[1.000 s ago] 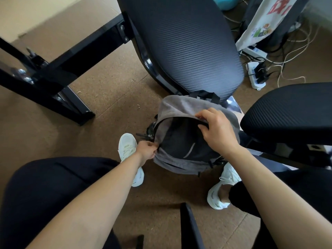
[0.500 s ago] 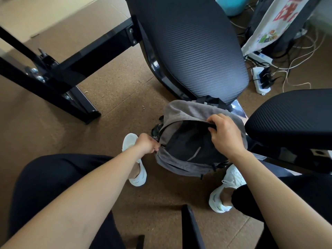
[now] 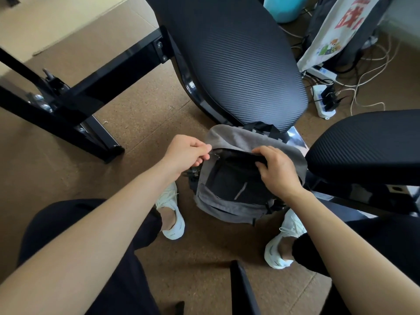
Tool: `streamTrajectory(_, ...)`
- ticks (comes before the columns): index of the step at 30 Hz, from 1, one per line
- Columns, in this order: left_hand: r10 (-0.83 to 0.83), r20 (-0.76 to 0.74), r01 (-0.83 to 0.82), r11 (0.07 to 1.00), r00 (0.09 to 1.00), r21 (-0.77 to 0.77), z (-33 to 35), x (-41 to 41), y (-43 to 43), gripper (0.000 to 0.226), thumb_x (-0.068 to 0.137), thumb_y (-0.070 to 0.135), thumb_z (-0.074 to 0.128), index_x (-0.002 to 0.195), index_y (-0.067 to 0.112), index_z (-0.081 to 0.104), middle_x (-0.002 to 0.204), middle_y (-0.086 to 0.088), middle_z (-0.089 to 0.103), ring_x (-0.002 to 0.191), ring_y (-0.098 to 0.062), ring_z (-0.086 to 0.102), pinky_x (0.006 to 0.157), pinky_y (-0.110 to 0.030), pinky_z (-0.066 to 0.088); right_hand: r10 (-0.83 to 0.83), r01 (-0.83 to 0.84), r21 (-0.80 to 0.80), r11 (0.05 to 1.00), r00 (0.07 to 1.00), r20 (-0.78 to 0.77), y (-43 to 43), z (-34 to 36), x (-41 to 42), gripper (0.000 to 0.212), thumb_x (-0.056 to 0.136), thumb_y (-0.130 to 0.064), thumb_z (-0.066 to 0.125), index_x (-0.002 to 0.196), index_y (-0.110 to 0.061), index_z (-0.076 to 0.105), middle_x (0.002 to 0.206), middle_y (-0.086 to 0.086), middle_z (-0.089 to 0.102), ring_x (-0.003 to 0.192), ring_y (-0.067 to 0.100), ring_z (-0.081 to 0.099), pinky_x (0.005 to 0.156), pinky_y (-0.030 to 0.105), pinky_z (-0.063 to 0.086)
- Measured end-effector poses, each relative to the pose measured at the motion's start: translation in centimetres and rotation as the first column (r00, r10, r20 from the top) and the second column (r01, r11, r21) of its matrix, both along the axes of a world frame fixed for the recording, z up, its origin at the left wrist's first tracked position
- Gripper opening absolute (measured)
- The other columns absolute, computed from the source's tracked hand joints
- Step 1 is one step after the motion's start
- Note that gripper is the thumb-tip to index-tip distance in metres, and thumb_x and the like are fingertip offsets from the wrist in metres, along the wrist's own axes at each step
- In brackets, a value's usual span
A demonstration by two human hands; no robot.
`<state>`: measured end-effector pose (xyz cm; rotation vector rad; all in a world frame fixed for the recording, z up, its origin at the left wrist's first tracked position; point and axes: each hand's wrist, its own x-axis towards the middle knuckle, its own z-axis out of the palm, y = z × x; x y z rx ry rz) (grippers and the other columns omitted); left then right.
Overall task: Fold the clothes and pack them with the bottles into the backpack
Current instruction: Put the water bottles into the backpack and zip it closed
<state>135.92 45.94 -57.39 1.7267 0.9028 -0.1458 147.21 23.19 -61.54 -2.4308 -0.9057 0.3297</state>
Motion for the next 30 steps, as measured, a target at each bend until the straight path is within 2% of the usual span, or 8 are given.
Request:
streamTrajectory(4,-0.217,-0.013,0.182,0.782,0.976,0.596,-0.3,0.4,-1.1,0.018,0.092,0.036,0.069,0.106,0.023,0.070,0.107,0.009,0.065,0.100,-0.012,0.055,0.079,-0.031,0.044,-0.082,0.093,0.178,0.980,0.994,-0.071,-1.4,0.4,-0.1,0.035,0.090,-0.007,0.068,0.124,-0.017,0.067,0.119,-0.003,0.067,0.116,0.016,0.061,0.101,0.039,0.053)
streamTrajectory(7,-0.437,0.166,0.172,0.635,0.884,0.753,-0.6,1.4,-3.8,0.023,0.089,0.031,0.071,0.109,0.021,0.070,0.113,0.004,0.066,0.106,-0.013,0.049,0.085,-0.032,0.046,-0.323,0.309,0.325,0.894,0.946,-0.011,-3.1,0.5,-1.2,0.021,0.083,0.000,0.066,0.100,-0.012,0.070,0.100,-0.005,0.063,0.096,0.013,0.061,0.085,0.026,0.053)
streamTrajectory(12,-0.756,0.103,0.369,0.427,0.646,0.825,-2.0,4.0,-9.8,0.032,0.088,0.032,0.070,0.118,0.021,0.071,0.123,-0.001,0.065,0.118,-0.025,0.053,0.097,-0.042,0.048,-0.718,0.816,0.150,0.559,0.566,-0.406,-6.1,-1.4,-3.9,0.006,0.080,-0.008,0.061,0.076,-0.011,0.063,0.073,0.008,0.063,0.070,0.020,0.058,0.068,0.040,0.049)
streamTrajectory(16,-0.868,-0.132,0.496,0.144,0.478,0.856,-3.3,5.6,-13.8,0.043,0.088,0.029,0.071,0.130,0.031,0.066,0.148,-0.010,0.050,0.132,-0.034,0.044,0.101,-0.050,0.042,-0.634,0.693,-0.211,0.689,0.434,-0.640,-8.9,-6.5,-4.9,0.010,0.087,-0.010,0.063,0.083,-0.018,0.068,0.079,0.002,0.066,0.072,0.020,0.060,0.059,0.027,0.043)
streamTrajectory(20,-0.814,-0.420,0.586,-0.124,0.401,0.800,-4.7,6.2,-15.1,0.063,0.089,0.023,0.069,0.145,0.043,0.049,0.165,-0.013,0.022,0.143,-0.039,0.029,0.108,-0.055,0.030,-0.572,0.536,-0.310,0.786,0.437,-0.694,-10.9,-11.5,-4.7,0.018,0.090,-0.005,0.064,0.096,-0.020,0.072,0.103,0.006,0.070,0.090,0.020,0.063,0.071,0.027,0.049)
streamTrajectory(23,-0.748,-0.517,0.634,-0.169,0.417,0.755,-4.6,6.5,-15.4,0.057,0.090,0.022,0.065,0.143,0.041,0.050,0.165,-0.014,0.020,0.144,-0.040,0.026,0.112,-0.055,0.026,-0.526,0.587,-0.245,0.771,0.372,-0.765,-11.1,-12.5,-4.5,0.023,0.096,0.000,0.057,0.112,-0.011,0.069,0.100,0.003,0.064,0.084,0.012,0.061,0.062,0.011,0.047)
streamTrajectory(26,-0.731,-0.527,0.645,-0.156,0.433,0.748,-4.3,6.5,-15.2,0.043,0.086,0.017,0.067,0.123,0.038,0.064,0.158,-0.012,0.033,0.140,-0.040,0.031,0.110,-0.054,0.029,-0.488,0.649,-0.236,0.723,0.238,-0.840,-10.3,-13.3,-4.6,0.025,0.097,-0.001,0.057,0.119,-0.011,0.064,0.099,0.002,0.061,0.079,0.006,0.056,0.058,0.016,0.043)
streamTrajectory(30,-0.810,-0.448,0.648,-0.114,0.378,0.753,-4.8,6.1,-13.2,0.027,0.079,0.010,0.075,0.087,0.036,0.076,0.147,-0.007,0.051,0.133,-0.037,0.040,0.106,-0.052,0.035,-0.479,0.637,-0.251,0.729,0.212,-0.852,-9.2,-14.9,-4.9,0.006,0.077,-0.011,0.063,0.074,-0.010,0.057,0.072,0.009,0.051,0.070,0.021,0.047,0.061,0.031,0.033)
